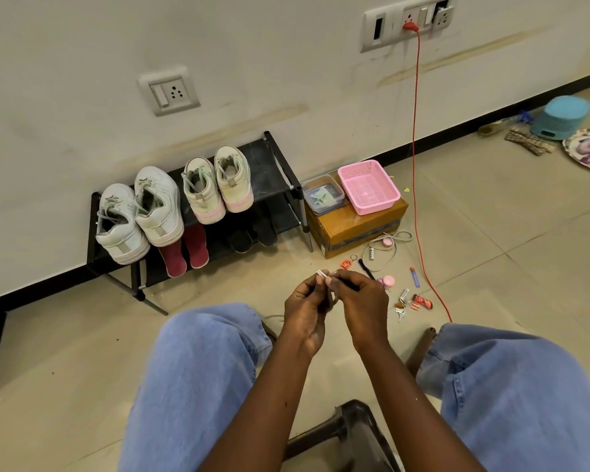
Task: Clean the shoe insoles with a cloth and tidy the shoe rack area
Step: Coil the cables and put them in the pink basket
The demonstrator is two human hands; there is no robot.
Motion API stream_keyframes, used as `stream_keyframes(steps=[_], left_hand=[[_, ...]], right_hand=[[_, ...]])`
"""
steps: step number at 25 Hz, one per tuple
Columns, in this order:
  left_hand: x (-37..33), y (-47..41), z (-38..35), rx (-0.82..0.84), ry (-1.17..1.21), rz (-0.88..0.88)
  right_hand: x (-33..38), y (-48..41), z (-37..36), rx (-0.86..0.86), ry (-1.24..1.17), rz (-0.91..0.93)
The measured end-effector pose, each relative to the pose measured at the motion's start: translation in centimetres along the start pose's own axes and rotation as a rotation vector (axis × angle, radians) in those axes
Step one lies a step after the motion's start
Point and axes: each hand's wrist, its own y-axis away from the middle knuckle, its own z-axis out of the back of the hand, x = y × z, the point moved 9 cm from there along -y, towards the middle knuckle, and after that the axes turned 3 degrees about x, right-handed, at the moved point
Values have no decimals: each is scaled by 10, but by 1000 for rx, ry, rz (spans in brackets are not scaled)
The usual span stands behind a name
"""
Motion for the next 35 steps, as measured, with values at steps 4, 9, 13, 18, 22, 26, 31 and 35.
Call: stream_keyframes(steps=[4,9,13,18,22,26,31,35], left_hand=[[-6,-2,3,42,-91,1],[-10,-2,1,86,-148,59],[-16,-3,0,73,-291,35],[-17,-5,6,-11,-433,10],[-27,-10,8,-4,-96,-26],[-33,-17,22,-96,151,-72],[-51,-29,52,-208,374,-156],[-70,-25,68,-295,127,-326]], right_hand=[[-13,-8,-6,130,-235,-161],[-13,-9,-11,288,-399,-246],[-23,-7,-19,339,-503,-326],[-26,-10,-21,397,-283,-243],[-26,-9,-22,455,-279,-226],[-22,-10,-21,564,-105,-154],[-24,-12,-12,707,198,-124],[-22,-28,7,539,214,-95]])
